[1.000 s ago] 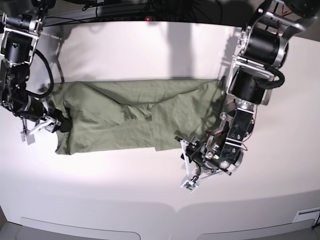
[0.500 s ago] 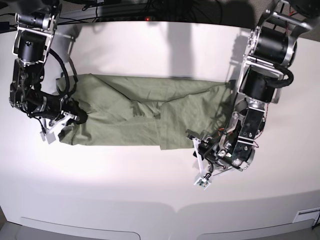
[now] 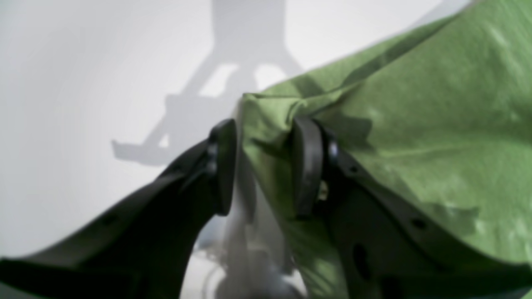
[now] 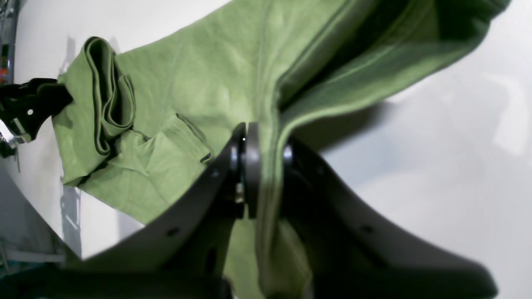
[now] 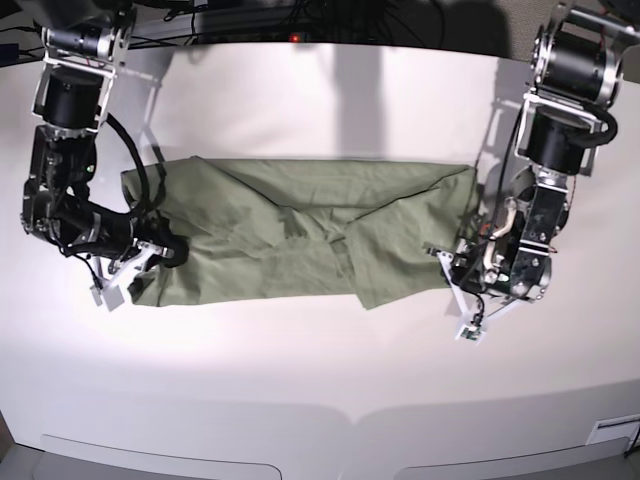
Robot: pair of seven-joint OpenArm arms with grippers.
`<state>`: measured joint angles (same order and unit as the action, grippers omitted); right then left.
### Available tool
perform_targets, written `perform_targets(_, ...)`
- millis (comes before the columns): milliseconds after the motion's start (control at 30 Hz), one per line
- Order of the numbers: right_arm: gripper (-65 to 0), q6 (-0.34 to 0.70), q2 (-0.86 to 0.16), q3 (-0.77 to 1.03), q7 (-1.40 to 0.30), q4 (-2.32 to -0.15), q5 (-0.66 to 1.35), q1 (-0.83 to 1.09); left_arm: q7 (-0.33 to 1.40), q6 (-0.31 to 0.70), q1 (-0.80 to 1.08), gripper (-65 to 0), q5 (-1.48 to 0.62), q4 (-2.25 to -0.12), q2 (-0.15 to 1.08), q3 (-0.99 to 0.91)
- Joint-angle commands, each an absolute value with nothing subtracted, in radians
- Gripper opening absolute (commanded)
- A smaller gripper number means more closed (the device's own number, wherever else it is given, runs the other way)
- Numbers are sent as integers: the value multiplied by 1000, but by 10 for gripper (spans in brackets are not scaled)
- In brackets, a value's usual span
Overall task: Fold the T-shirt properly
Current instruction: 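Grasp both ends of the folded shirt with both grippers, then fold the shirt again with the right gripper over toward the left gripper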
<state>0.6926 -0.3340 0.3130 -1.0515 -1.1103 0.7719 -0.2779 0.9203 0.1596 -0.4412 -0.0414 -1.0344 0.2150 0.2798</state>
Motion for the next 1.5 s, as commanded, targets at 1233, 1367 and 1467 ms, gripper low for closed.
perform_targets(1233,-650,698,157,-81,-1039,-1127,838,-485,1077,81,-463,-435,-84,-1495,566,276)
perform_targets(1367,-569,698,157,-141,-906,-1127,838,-485,1077,81,-463,-435,-91,-1495,566,276)
perform_targets(1467,-408,698,157,-201,-777,-1126,846,-485,1077,81,-463,-435,-91,-1495,566,276)
